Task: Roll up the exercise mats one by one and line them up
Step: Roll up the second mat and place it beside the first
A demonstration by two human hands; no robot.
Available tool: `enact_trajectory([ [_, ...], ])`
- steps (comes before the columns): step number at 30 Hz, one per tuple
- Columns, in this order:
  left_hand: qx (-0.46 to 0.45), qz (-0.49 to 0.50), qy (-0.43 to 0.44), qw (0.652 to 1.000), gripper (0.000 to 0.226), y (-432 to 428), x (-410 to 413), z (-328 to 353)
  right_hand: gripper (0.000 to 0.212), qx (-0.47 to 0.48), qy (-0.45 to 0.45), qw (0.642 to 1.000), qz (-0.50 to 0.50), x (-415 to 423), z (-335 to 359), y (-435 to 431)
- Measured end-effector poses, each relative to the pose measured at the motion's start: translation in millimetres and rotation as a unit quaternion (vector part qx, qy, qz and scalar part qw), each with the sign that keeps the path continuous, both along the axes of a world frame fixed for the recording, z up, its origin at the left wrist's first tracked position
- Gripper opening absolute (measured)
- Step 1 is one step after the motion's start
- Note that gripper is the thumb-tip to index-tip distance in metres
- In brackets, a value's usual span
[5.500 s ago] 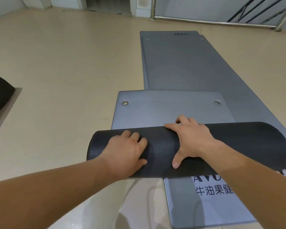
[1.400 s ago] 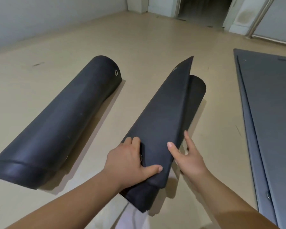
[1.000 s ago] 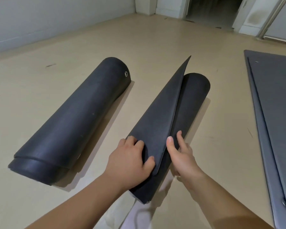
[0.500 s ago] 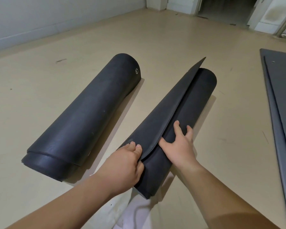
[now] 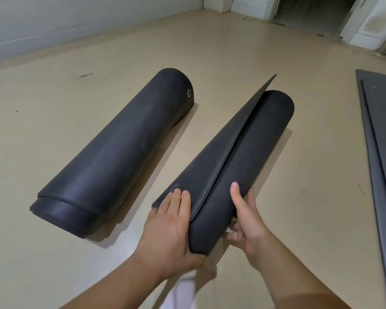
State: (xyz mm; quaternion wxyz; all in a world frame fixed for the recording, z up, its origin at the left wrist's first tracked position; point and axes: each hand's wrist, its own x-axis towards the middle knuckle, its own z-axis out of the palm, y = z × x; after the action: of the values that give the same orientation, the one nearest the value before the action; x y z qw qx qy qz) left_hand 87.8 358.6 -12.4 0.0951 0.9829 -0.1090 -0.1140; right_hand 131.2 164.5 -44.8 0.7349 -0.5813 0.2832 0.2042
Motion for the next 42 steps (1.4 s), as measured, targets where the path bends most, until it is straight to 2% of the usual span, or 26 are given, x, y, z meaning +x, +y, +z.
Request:
enact_trajectory([
  [2, -0.044, 0.000, -0.013, 0.999, 0.122, 9, 6, 6, 0.094, 0.020, -0.016, 1.000, -0.007, 2, 2, 6],
  [5, -0.153, 0.017, 0.021, 0.988, 0.093, 23, 14, 14, 0.092, -0.002, -0.046, 0.999, -0.020, 7, 13, 14],
  [7, -0.264, 0.051, 0.078, 0.960, 0.081, 32, 14, 16, 0.089, -0.067, -0.074, 0.995, -0.004, 4, 28, 19],
  [8, -0.323, 0.077, 0.121, 0.935, 0.077, 37, 13, 16, 0.089, -0.147, -0.083, 0.985, 0.035, 3, 37, 21],
  [9, -0.376, 0.101, 0.171, 0.905, 0.072, 43, 11, 13, 0.089, -0.252, -0.082, 0.960, 0.087, 3, 44, 24],
  [10, -0.418, 0.118, 0.222, 0.873, 0.067, 48, 8, 10, 0.086, -0.364, -0.079, 0.915, 0.152, 2, 54, 27],
  [12, -0.461, 0.140, 0.298, 0.824, 0.059, 59, 0, -4, 0.078, -0.541, -0.108, 0.789, 0.270, 1, 69, 38],
  [13, -0.468, 0.158, 0.319, 0.809, 0.060, 64, -4, -12, 0.073, -0.584, -0.144, 0.740, 0.303, 0, 74, 41],
  [14, -0.472, 0.184, 0.332, 0.796, 0.066, 68, -8, -19, 0.069, -0.599, -0.179, 0.709, 0.326, -1, 76, 44],
  [15, -0.478, 0.208, 0.337, 0.784, 0.074, 74, -11, -26, 0.067, -0.594, -0.204, 0.698, 0.344, 1, 73, 44],
  [17, -0.496, 0.240, 0.335, 0.764, 0.089, 85, -15, -36, 0.067, -0.571, -0.224, 0.698, 0.370, 7, 62, 41],
  [19, -0.478, 0.260, 0.324, 0.774, 0.101, 93, -17, -35, 0.069, -0.581, -0.241, 0.671, 0.392, 11, 54, 42],
  [21, -0.424, 0.262, 0.274, 0.823, 0.094, 92, -18, -24, 0.071, -0.602, -0.263, 0.642, 0.396, 12, 47, 49],
  [22, -0.396, 0.247, 0.213, 0.858, 0.082, 85, -21, -15, 0.071, -0.606, -0.275, 0.634, 0.394, 12, 43, 53],
  [23, -0.357, 0.220, 0.148, 0.896, 0.073, 75, -24, -8, 0.069, -0.599, -0.285, 0.638, 0.392, 14, 38, 55],
  [24, -0.319, 0.191, 0.093, 0.924, 0.071, 64, -26, -1, 0.065, -0.567, -0.296, 0.662, 0.391, 17, 36, 54],
  [26, -0.250, 0.157, 0.049, 0.954, 0.093, 45, -30, 2, 0.045, -0.424, -0.330, 0.761, 0.365, 26, 32, 44],
  [27, -0.221, 0.165, 0.051, 0.960, 0.095, 40, -30, 1, 0.035, -0.348, -0.341, 0.805, 0.338, 31, 30, 36],
  [28, -0.200, 0.177, 0.055, 0.962, 0.093, 38, -30, 1, 0.033, -0.303, -0.343, 0.832, 0.314, 34, 28, 28],
  [31, -0.200, 0.203, 0.059, 0.957, 0.095, 45, -27, -3, 0.053, -0.323, -0.345, 0.838, 0.274, 27, 21, 11],
  [34, -0.245, 0.215, 0.064, 0.943, 0.089, 70, -28, -10, 0.062, -0.263, -0.275, 0.881, 0.280, 8, 9, 13],
  [36, -0.282, 0.217, 0.072, 0.932, 0.081, 89, -31, -13, 0.065, -0.262, -0.280, 0.873, 0.302, -1, 1, 19],
  [38, -0.285, 0.213, 0.050, 0.933, 0.079, 103, -36, -18, 0.068, -0.319, -0.313, 0.832, 0.328, -5, -1, 30],
  [40, -0.248, 0.221, -0.031, 0.943, 0.084, 107, -49, -23, 0.064, -0.375, -0.342, 0.792, 0.340, -5, 4, 43],
  [42, -0.222, 0.217, -0.125, 0.942, 0.079, 103, -65, -30, 0.062, -0.405, -0.352, 0.771, 0.342, -4, 12, 52],
])
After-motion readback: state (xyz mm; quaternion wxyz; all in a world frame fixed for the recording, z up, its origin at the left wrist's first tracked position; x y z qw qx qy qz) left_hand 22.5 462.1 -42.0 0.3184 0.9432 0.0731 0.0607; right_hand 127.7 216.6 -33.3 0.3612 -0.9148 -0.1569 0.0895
